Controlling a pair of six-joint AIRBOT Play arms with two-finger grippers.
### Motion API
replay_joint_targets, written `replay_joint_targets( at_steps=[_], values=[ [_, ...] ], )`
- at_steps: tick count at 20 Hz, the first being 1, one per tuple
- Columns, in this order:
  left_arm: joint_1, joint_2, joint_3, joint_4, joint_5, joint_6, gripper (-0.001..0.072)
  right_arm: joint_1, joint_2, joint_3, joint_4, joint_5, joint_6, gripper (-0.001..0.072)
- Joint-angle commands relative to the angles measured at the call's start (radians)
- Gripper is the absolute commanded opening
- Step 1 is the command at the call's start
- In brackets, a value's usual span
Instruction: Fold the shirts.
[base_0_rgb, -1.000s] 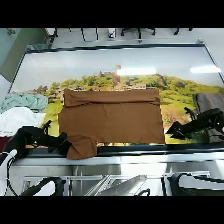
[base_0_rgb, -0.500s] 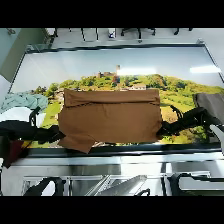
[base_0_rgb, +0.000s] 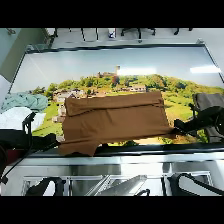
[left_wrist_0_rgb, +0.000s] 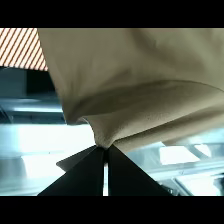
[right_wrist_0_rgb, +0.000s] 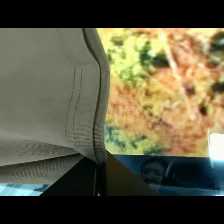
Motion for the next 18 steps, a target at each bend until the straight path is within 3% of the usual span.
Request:
replay_joint_targets(
  at_steps=[1, 7, 13, 18],
  values=[
    [-0.005, -0.117, 0.068, -0.084, -0.080, 0.040, 0.0012, -0.010, 0.016, 0.011, 0.130, 0.067, -0.039, 0.0018],
    [-0.208, -0.492, 0.503, -0.080, -0.249, 0.028, 0.0012, 0.123, -0.063, 0.216, 0.201, 0.245, -0.056, 0.0018],
    [-0.294, -0.874, 0.953, -0.038, -0.301, -0.056, 0.0012, 0.216, -0.319, 0.497, 0.200, 0.340, -0.048, 0.0019],
    [-0.328, -1.072, 1.199, -0.029, -0.291, -0.064, 0.0012, 0.216, -0.488, 0.621, 0.200, 0.373, -0.049, 0.0019]
  ],
)
